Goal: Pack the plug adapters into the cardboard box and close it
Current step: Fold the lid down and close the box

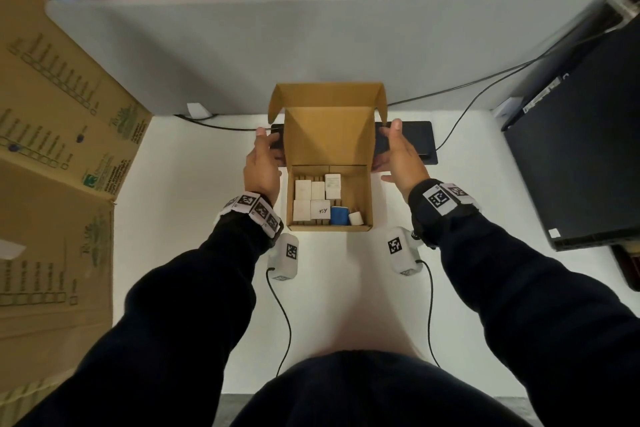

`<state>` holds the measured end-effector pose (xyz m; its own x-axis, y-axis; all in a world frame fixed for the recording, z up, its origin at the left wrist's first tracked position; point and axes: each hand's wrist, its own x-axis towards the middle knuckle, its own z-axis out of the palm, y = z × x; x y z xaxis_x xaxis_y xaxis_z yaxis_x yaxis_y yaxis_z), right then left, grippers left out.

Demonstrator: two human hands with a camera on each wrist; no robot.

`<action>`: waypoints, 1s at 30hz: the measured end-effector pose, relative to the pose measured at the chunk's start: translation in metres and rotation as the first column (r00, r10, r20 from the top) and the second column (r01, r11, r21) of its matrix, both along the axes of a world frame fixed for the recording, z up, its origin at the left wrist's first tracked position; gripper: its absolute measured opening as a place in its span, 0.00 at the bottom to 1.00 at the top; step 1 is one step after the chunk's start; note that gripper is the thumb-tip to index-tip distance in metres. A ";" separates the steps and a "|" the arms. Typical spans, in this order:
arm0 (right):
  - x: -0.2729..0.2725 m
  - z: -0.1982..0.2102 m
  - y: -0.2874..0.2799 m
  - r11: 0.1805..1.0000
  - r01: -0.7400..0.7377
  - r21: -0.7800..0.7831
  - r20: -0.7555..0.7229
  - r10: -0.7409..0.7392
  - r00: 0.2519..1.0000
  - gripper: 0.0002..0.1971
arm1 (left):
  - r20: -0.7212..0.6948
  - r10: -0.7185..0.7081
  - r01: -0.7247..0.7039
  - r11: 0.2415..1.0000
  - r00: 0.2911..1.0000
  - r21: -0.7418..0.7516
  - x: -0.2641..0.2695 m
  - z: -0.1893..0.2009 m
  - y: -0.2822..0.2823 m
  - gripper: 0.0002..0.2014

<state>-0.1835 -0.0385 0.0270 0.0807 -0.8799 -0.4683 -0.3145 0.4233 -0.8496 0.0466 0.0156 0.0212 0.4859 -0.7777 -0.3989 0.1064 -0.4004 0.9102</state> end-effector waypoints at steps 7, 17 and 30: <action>-0.025 -0.003 0.026 0.968 -0.120 0.221 0.015 0.120 0.993 0.41 | -0.159 -0.127 0.153 0.975 0.979 0.162 0.017 -0.022 0.038 0.37; -0.031 -0.035 0.064 0.941 -0.196 0.277 -0.180 0.251 0.951 0.37 | 0.217 -0.542 0.437 0.811 0.812 0.389 0.012 -0.047 0.064 0.35; -0.031 -0.048 0.099 0.914 0.086 0.397 -0.270 0.026 0.963 0.20 | 0.140 -0.276 0.210 0.907 0.951 0.365 -0.017 -0.086 0.113 0.29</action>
